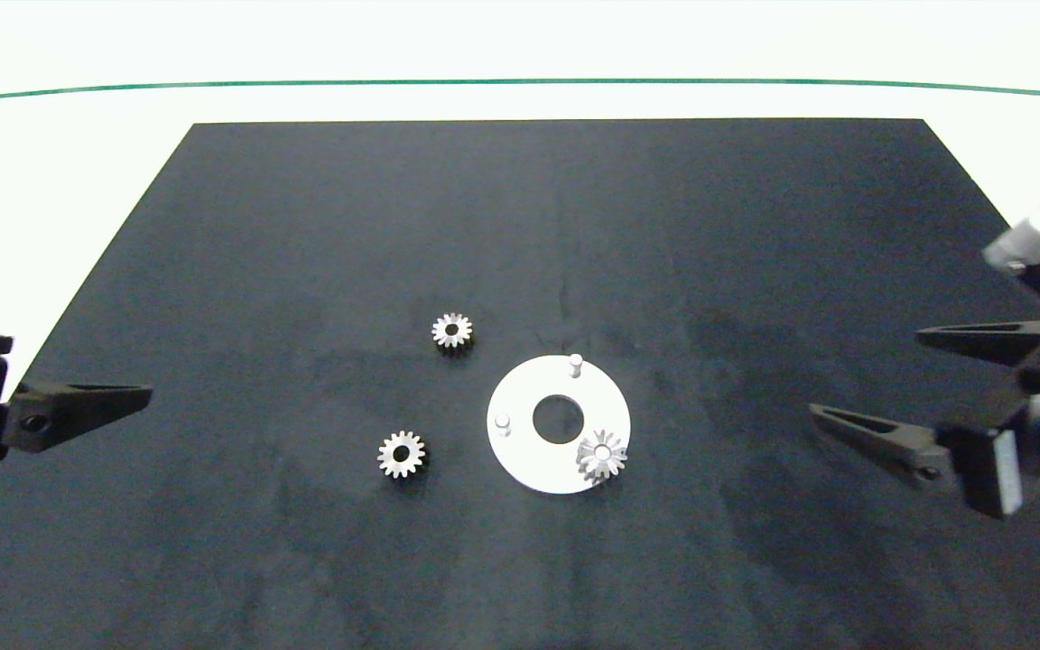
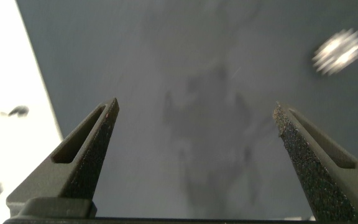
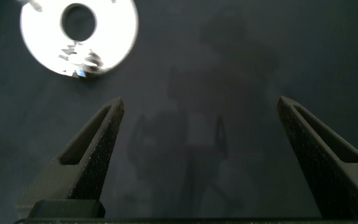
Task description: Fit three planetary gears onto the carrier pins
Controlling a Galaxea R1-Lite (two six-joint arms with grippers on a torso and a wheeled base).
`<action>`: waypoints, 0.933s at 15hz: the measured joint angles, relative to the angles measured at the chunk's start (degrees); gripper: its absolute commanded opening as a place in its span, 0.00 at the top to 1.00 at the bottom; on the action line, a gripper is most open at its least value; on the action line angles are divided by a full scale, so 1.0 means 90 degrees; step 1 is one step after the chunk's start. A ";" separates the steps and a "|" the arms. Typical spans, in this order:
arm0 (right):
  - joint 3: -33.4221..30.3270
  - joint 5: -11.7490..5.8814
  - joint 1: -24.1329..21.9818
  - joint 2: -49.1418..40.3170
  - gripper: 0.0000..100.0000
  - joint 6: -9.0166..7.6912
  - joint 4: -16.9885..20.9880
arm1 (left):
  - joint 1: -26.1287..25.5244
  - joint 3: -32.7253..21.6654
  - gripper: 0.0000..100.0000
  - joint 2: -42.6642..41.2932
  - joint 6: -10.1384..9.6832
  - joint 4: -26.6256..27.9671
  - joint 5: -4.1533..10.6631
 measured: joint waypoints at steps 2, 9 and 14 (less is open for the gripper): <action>0.0316 -0.0111 -0.0294 -0.0925 0.00 0.0156 0.0135 | -0.1013 0.0148 0.00 0.0027 -0.0276 -0.0603 0.0018; 0.0163 -0.0187 -0.1405 -0.2068 0.00 -0.0428 0.0184 | -0.2674 0.0752 0.00 0.0270 -0.0521 -0.0897 0.0058; -0.0104 -0.0194 -0.1418 -0.2297 0.00 -0.0569 0.0230 | -0.3077 0.1327 0.00 0.0998 -0.0284 -0.2407 0.0092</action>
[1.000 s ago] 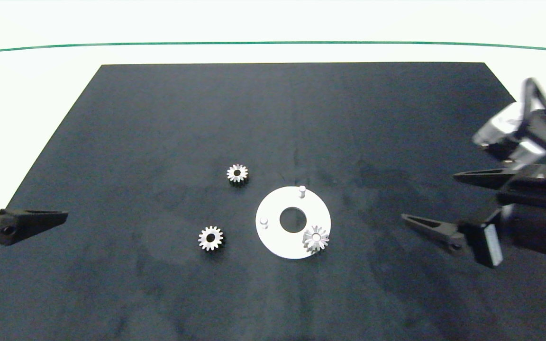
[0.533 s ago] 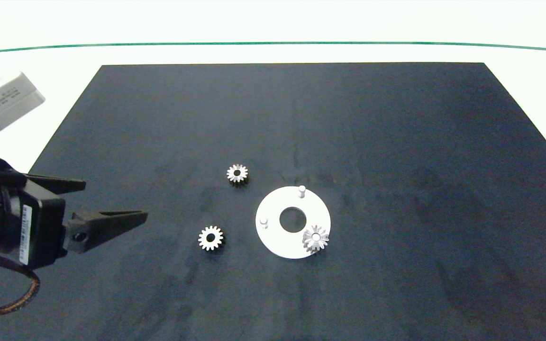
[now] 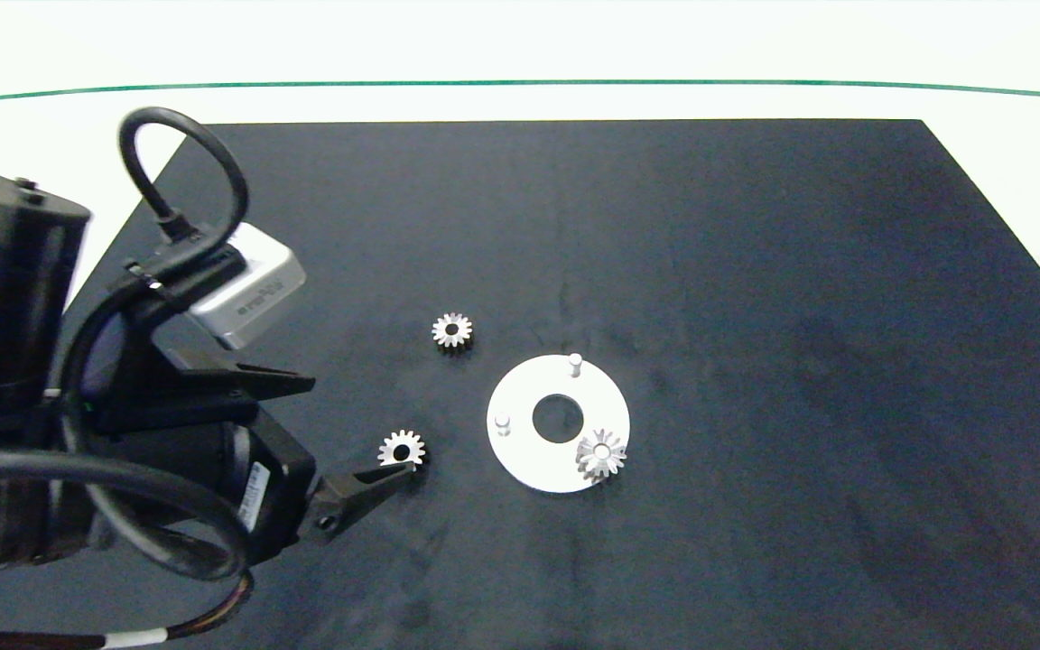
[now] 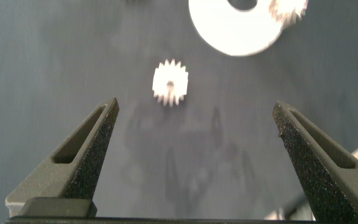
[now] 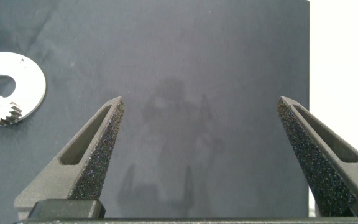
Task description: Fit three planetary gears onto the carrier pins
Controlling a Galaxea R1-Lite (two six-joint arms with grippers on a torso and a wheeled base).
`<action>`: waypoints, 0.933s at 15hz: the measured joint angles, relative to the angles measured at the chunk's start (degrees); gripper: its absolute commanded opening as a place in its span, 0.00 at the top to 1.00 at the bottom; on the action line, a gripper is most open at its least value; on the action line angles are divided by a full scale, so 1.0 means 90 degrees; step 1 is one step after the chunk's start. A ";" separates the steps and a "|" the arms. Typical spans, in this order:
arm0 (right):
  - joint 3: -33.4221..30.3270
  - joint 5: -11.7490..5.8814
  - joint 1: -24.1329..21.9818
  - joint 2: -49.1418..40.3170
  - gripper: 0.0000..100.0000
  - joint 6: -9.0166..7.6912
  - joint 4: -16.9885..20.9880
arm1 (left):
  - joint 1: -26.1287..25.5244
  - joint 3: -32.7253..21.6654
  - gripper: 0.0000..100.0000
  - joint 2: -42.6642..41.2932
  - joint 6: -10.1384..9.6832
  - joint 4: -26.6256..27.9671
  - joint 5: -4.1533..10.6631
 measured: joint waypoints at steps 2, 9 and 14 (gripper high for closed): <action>0.0061 0.0000 0.0004 -0.0099 0.00 -0.0037 0.0000 | 0.0085 0.0054 0.00 0.0444 0.0309 -0.0242 0.0098; 0.0248 0.0037 0.0024 -0.0276 0.00 -0.0083 -0.0015 | 0.0527 -0.0335 0.00 0.1676 0.0652 -0.0291 0.0141; 0.0252 0.0056 0.0037 -0.0309 0.00 -0.0074 -0.0018 | 0.0535 -0.0368 0.00 0.2003 0.0673 -0.0275 0.0134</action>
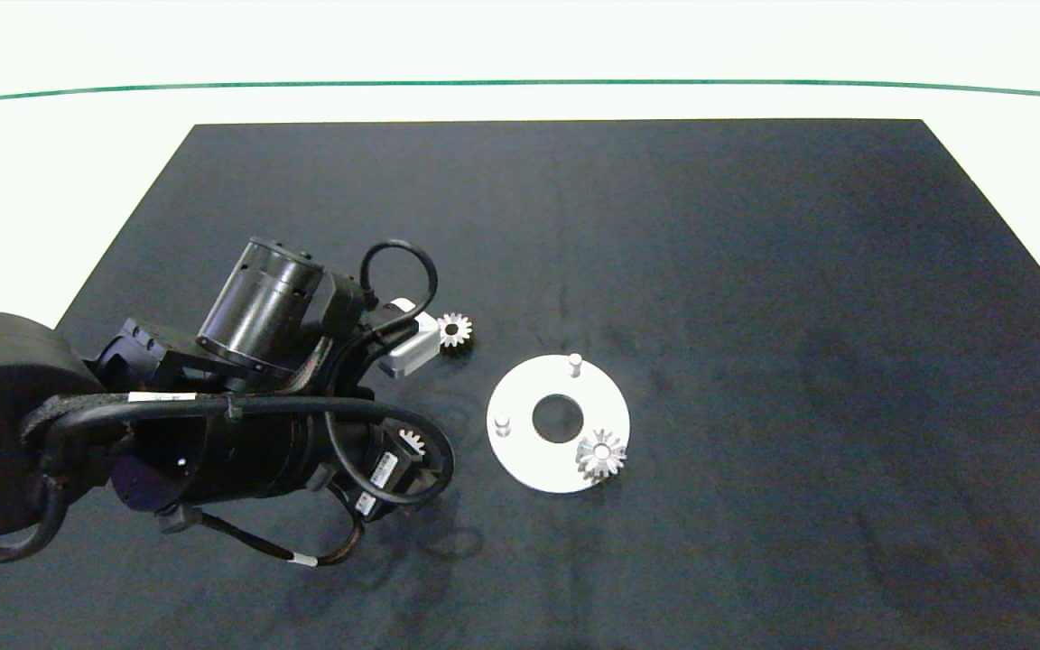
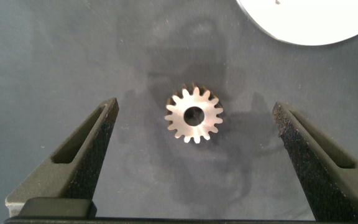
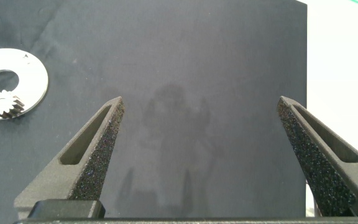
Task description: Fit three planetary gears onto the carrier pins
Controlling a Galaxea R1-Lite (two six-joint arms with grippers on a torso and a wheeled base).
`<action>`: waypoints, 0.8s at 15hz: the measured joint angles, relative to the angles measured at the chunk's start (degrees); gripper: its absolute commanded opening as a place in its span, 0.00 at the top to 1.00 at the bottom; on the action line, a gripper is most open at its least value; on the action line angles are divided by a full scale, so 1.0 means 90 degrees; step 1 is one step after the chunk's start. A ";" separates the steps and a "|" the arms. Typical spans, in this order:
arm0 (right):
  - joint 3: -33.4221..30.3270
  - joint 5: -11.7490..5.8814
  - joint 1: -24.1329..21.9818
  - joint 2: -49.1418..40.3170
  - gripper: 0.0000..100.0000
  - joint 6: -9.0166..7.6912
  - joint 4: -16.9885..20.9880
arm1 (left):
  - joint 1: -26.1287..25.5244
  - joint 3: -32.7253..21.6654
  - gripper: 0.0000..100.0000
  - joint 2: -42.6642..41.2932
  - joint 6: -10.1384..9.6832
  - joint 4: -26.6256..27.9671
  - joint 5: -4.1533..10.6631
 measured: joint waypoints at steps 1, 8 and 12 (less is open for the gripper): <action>0.0003 0.0000 0.0000 0.0011 0.00 0.0000 0.0000 | 0.0000 0.0007 0.00 0.0022 -0.0019 0.0003 -0.0007; 0.0009 0.0015 0.0000 0.0039 0.00 0.0001 -0.0004 | -0.0051 0.0034 0.00 0.0172 -0.0080 -0.0009 -0.0049; 0.0009 0.0015 0.0001 0.0037 0.00 0.0001 -0.0001 | -0.0061 0.0184 0.02 0.0214 -0.0070 -0.0187 -0.0049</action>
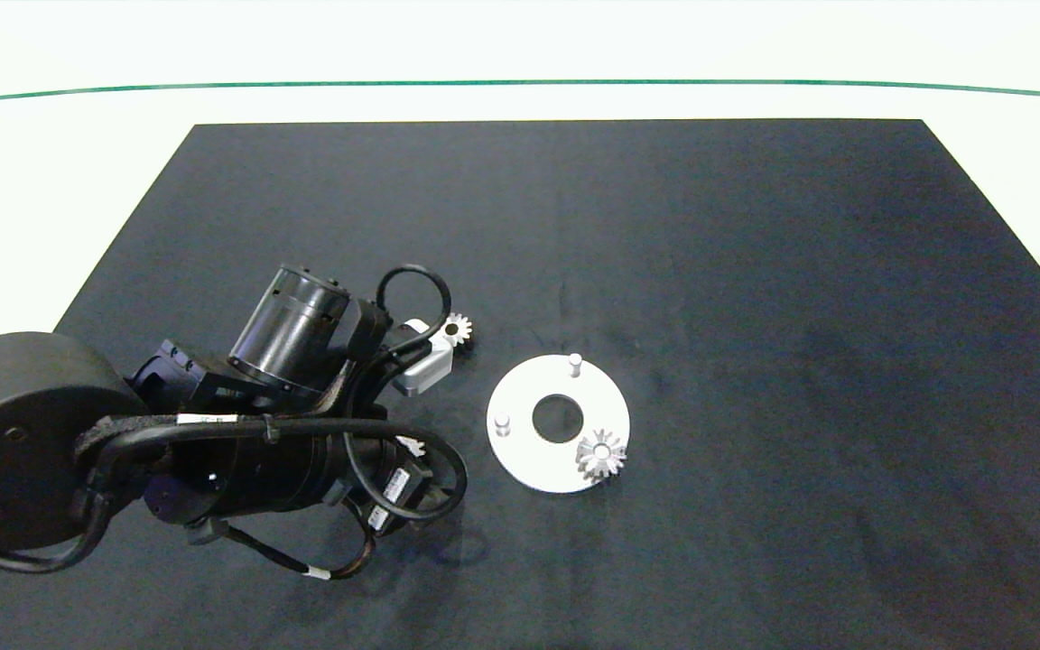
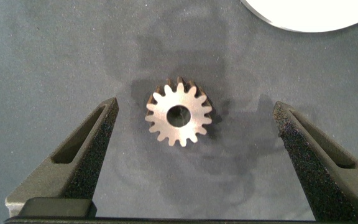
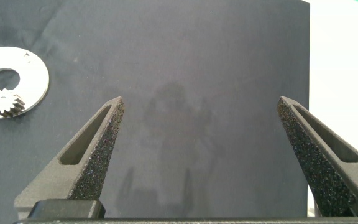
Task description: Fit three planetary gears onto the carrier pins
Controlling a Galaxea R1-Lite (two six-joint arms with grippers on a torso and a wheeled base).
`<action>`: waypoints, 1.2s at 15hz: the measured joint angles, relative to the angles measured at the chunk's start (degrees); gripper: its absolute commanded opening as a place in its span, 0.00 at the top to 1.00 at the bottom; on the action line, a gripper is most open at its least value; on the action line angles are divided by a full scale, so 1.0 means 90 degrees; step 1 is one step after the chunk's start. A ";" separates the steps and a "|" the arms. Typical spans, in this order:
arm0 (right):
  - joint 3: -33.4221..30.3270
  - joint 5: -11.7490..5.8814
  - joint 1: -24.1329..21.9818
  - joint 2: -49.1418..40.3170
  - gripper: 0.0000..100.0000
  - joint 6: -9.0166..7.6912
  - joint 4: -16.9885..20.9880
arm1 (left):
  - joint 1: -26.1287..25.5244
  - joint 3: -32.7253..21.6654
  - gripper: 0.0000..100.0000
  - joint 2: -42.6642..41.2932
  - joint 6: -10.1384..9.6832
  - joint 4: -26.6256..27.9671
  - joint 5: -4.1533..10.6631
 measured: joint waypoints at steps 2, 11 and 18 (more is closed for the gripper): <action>0.0000 0.0000 0.0000 -0.0004 0.00 0.0003 0.0001 | 0.0000 0.0100 0.05 0.0009 0.0012 -0.0129 0.0019; 0.0030 0.0038 -0.0001 -0.0004 0.00 0.0000 0.0000 | -0.0005 0.0183 0.23 0.0206 0.0022 -0.0484 0.0034; 0.0039 0.0038 -0.0001 -0.0001 0.00 0.0000 -0.0003 | 0.0009 0.0190 0.38 0.0301 0.0034 -0.0561 0.0039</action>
